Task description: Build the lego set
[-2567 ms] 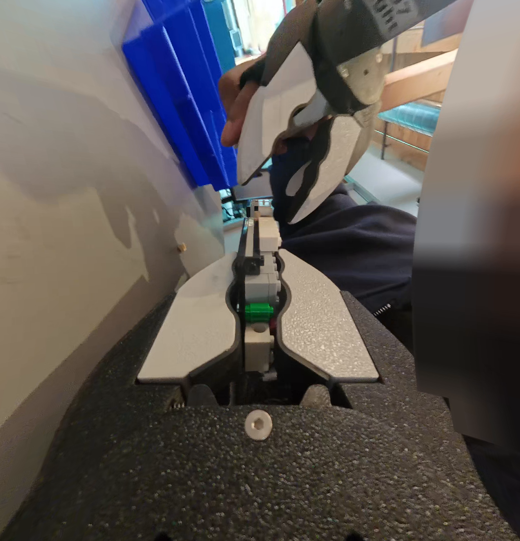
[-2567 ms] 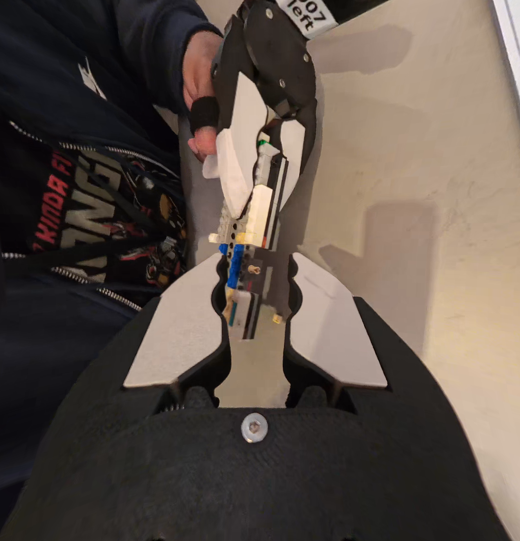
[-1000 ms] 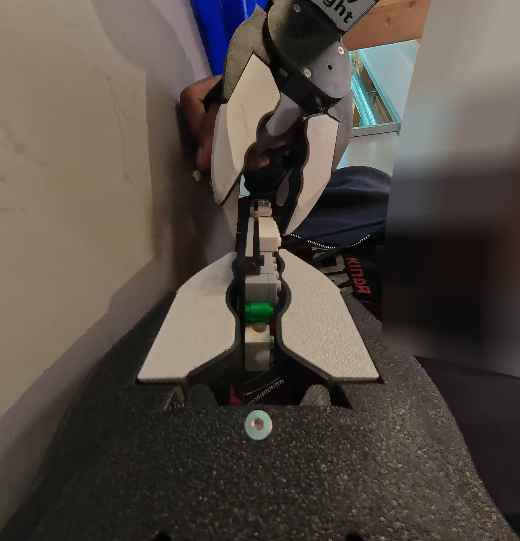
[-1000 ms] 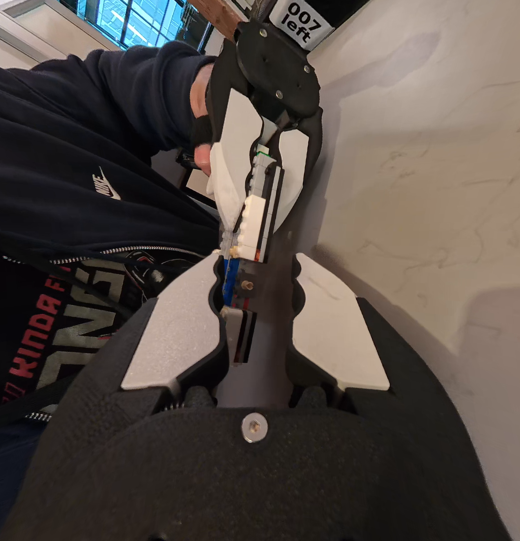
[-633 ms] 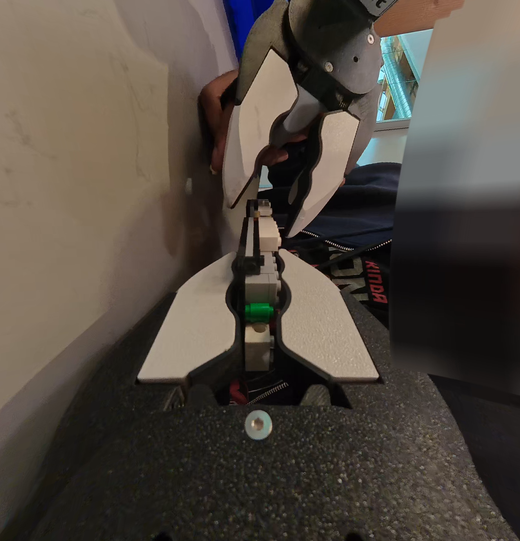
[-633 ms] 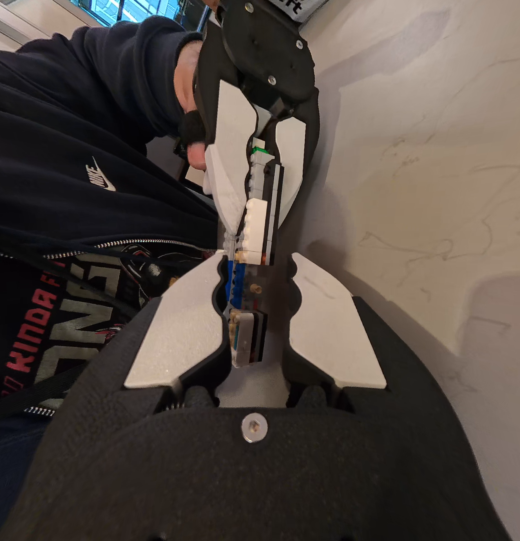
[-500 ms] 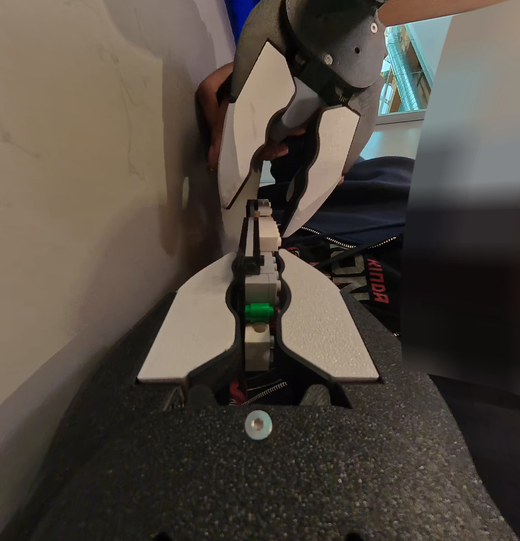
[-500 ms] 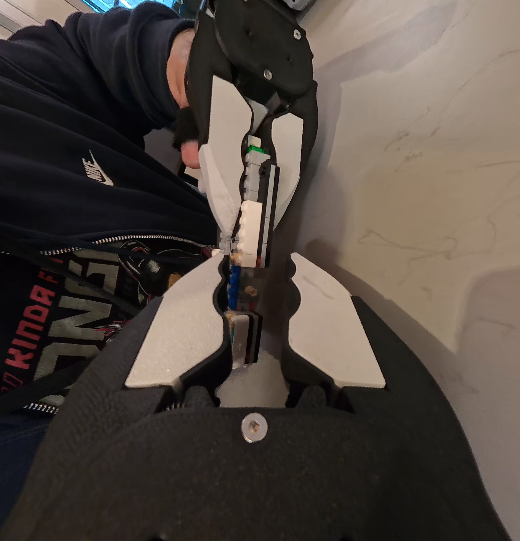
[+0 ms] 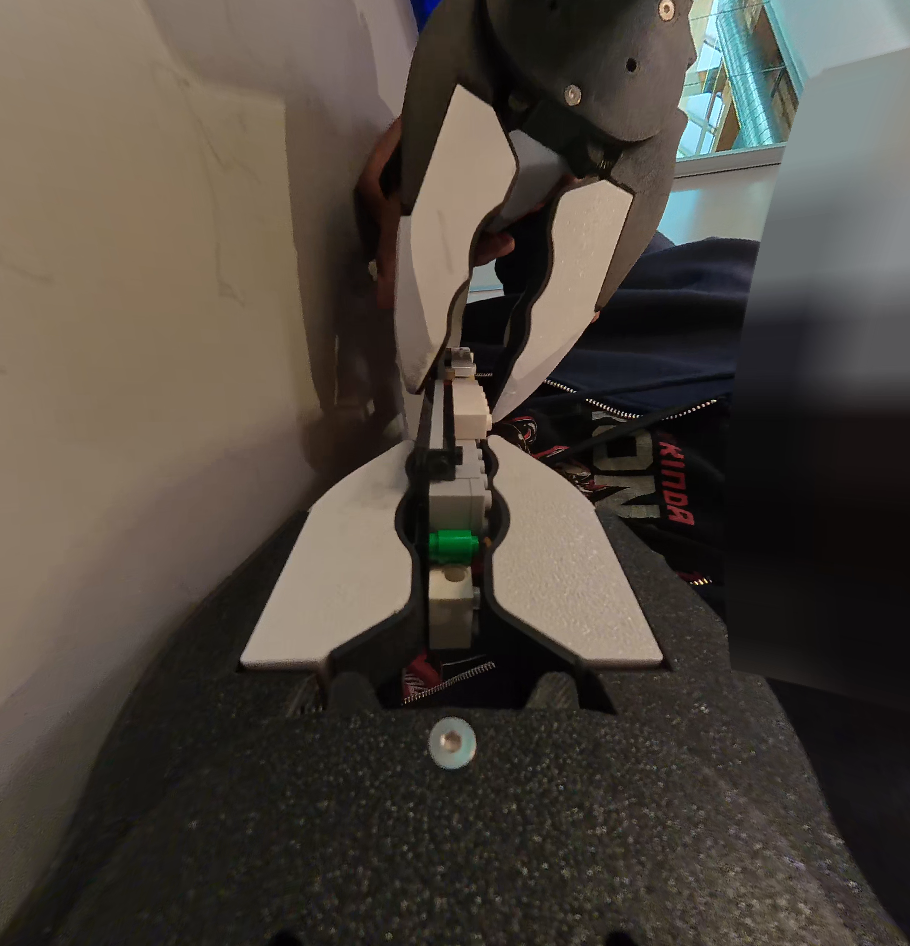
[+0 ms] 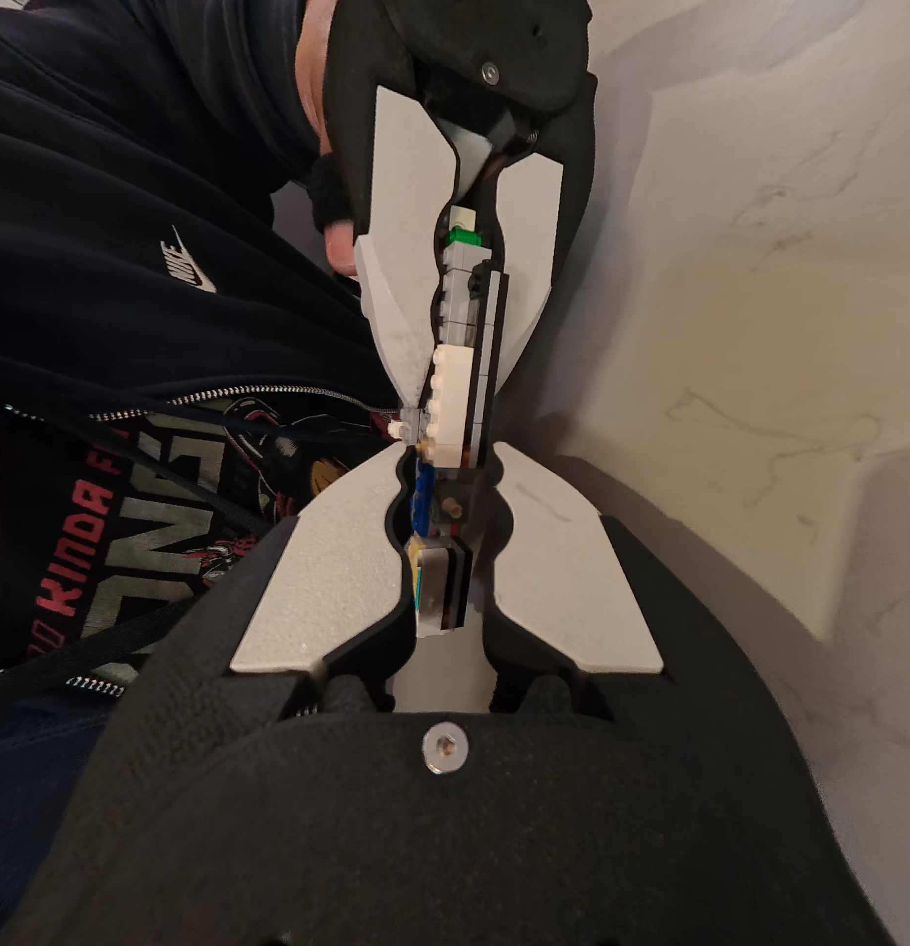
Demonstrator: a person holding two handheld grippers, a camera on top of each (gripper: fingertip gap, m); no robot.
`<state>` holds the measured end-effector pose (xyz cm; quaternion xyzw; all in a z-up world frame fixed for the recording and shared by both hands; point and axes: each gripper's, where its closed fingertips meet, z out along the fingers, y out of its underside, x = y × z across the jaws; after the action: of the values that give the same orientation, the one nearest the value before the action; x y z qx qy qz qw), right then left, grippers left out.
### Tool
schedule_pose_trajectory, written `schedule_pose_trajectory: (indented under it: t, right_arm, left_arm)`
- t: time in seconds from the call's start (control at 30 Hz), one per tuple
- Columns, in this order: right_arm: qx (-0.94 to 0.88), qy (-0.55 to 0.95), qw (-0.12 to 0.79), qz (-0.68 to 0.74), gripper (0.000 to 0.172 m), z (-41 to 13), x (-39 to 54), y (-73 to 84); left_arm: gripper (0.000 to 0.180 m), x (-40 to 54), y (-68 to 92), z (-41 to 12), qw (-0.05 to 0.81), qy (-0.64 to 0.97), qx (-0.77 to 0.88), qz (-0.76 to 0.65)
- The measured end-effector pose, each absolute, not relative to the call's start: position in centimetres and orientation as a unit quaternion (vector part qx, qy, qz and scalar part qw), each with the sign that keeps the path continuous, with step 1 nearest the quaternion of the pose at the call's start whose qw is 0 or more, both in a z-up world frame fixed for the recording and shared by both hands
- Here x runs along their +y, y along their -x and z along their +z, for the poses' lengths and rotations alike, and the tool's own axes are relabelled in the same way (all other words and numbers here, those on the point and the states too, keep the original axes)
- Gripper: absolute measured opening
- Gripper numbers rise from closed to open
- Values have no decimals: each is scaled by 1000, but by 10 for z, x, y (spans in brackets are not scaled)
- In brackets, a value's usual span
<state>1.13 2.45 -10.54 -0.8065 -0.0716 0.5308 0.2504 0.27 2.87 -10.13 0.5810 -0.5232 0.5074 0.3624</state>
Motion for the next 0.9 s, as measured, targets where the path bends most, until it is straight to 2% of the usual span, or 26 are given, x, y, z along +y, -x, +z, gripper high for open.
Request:
schedule_pose_trajectory:
  t: [0.9]
  right_arm:
    - [-66,811,224,537,25,-108,22,-12]
  left_arm:
    - [20,25,-2,-104,355,-573,-542,502]
